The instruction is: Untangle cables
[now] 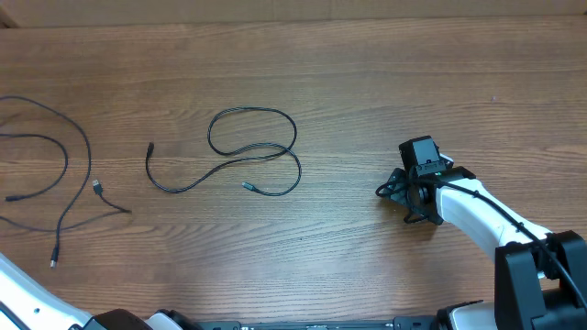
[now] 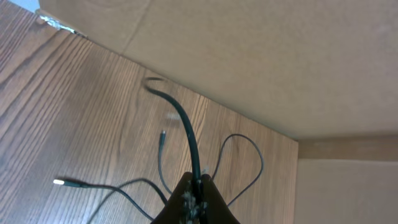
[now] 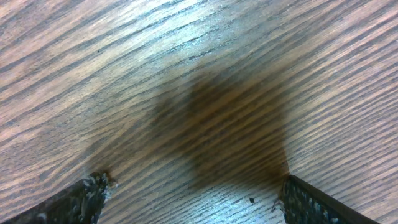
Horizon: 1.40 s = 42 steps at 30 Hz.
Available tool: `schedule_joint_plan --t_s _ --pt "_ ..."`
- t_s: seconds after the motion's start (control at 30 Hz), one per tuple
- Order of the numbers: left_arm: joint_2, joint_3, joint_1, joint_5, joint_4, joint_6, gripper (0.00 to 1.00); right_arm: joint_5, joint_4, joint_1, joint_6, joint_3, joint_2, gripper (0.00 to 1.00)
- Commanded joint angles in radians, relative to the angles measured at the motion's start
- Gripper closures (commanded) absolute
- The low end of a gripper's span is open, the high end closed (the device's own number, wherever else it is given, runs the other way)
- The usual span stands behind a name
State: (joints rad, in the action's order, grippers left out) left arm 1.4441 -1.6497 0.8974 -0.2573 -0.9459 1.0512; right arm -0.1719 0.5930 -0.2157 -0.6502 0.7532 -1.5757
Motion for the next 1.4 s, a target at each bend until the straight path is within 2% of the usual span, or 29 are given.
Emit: schedule_joint_plan --t_s 0.0,0.27,0.5,0.6,0.63,0.7,0.73,0.87,1.03,1.2,1.37 --pt "0.004 -0.002 -0.003 0.018 0.0 0.045 0.95 0.016 -0.009 0.008 0.003 -0.014 -0.013 0.12" --pt "0.1 -0.002 -0.03 0.08 0.015 -0.01 0.96 0.017 -0.007 0.008 0.003 -0.014 -0.013 0.12" --pt "0.207 -0.002 -0.035 0.341 0.105 -0.178 0.96 0.017 -0.008 0.008 0.003 -0.014 -0.013 0.12" --pt "0.229 -0.002 -0.037 0.398 0.123 -0.22 0.95 0.021 -0.008 0.008 0.003 -0.014 -0.013 0.12" --pt "0.232 -0.002 -0.039 0.405 0.128 -0.222 0.82 0.024 -0.008 0.008 0.003 -0.014 -0.013 0.12" --pt "0.233 -0.002 -0.043 0.409 0.136 -0.222 0.23 0.031 -0.008 0.008 0.003 -0.014 -0.013 0.12" --pt "0.233 -0.002 -0.046 0.417 0.137 -0.222 0.0 0.032 -0.008 0.008 0.003 -0.014 -0.013 0.12" --pt "0.231 -0.002 -0.05 0.536 0.134 -0.239 0.0 0.035 -0.009 0.008 0.003 -0.014 -0.013 0.12" --pt "0.231 -0.002 -0.072 0.722 0.071 -0.362 0.0 0.035 -0.009 0.008 0.003 -0.014 -0.013 0.12" --pt "0.232 -0.002 -0.124 0.697 -0.117 -0.486 0.0 0.035 -0.009 0.008 0.003 -0.014 -0.013 0.12" --pt "0.232 -0.002 -0.191 0.588 -0.283 -0.499 0.0 0.035 -0.008 0.008 0.003 -0.014 -0.013 0.12"
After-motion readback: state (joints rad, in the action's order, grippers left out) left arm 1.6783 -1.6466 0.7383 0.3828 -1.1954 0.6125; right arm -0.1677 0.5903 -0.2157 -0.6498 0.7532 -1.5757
